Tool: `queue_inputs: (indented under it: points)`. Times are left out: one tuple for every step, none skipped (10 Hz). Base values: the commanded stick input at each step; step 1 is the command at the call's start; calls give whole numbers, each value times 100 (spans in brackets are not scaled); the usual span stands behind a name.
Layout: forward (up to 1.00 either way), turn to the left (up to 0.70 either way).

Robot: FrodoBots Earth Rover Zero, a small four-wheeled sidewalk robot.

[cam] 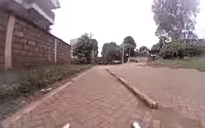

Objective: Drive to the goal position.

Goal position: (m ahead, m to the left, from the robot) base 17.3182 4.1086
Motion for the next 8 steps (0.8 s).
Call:
queue_inputs:
  points:
    - [50, 0]
    - [50, 0]
    - [50, 0]
    - [50, 0]
    - [50, 0]
    - [50, 0]
    - [50, 0]
    - [50, 0]
